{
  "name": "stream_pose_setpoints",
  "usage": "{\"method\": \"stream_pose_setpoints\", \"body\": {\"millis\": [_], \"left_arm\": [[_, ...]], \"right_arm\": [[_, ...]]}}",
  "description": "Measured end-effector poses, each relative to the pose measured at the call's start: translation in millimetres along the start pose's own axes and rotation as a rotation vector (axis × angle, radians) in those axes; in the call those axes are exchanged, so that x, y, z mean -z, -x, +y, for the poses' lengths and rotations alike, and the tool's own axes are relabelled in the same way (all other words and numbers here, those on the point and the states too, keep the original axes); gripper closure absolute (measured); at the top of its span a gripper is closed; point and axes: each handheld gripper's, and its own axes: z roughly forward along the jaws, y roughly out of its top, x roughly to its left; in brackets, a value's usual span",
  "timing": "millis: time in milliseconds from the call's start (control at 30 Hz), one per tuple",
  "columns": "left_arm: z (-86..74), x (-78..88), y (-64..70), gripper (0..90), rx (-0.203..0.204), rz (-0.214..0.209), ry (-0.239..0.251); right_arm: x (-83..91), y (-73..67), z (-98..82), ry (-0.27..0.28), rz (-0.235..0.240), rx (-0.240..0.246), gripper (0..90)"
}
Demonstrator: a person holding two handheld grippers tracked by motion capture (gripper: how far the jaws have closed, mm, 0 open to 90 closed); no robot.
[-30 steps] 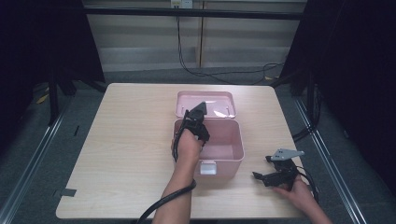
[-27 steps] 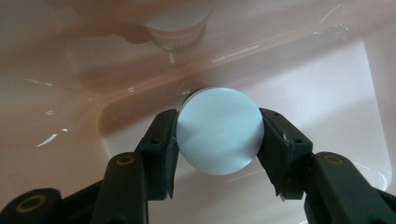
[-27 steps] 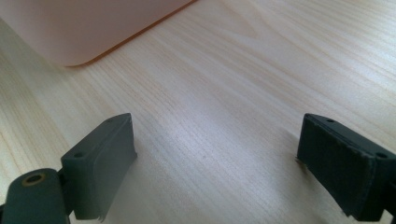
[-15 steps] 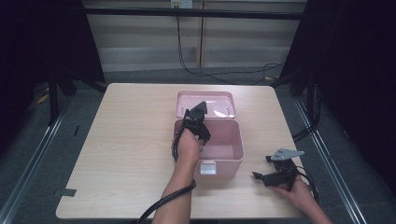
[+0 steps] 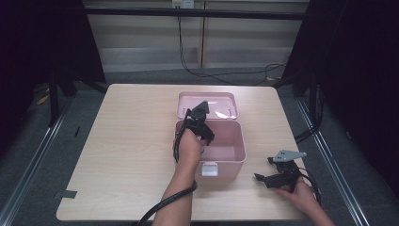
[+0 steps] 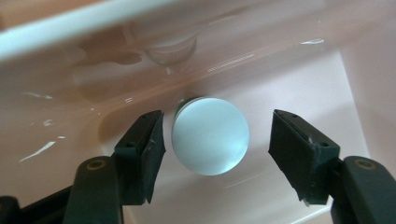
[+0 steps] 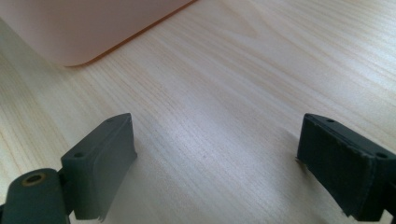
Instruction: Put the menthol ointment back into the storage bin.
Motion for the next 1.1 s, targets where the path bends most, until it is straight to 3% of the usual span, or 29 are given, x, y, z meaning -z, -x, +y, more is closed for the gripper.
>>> {"method": "stream_pose_setpoints", "body": {"millis": [333,800,1100], "left_arm": [[-0.9,5.9,-1.1,26.7,-0.017,-0.015,-0.035],[-3.9,18.9,-5.6,22.7,-0.031,-0.046,-0.022],[-4.2,36.7,0.2,22.1,-0.091,-0.068,-0.025]], "right_arm": [[0.0,0.0,0.0,0.000,0.000,0.000,10.6],[0.1,0.0,0.0,0.000,0.000,0.000,10.5],[0.0,0.0,0.0,0.000,0.000,0.000,10.5]]}}
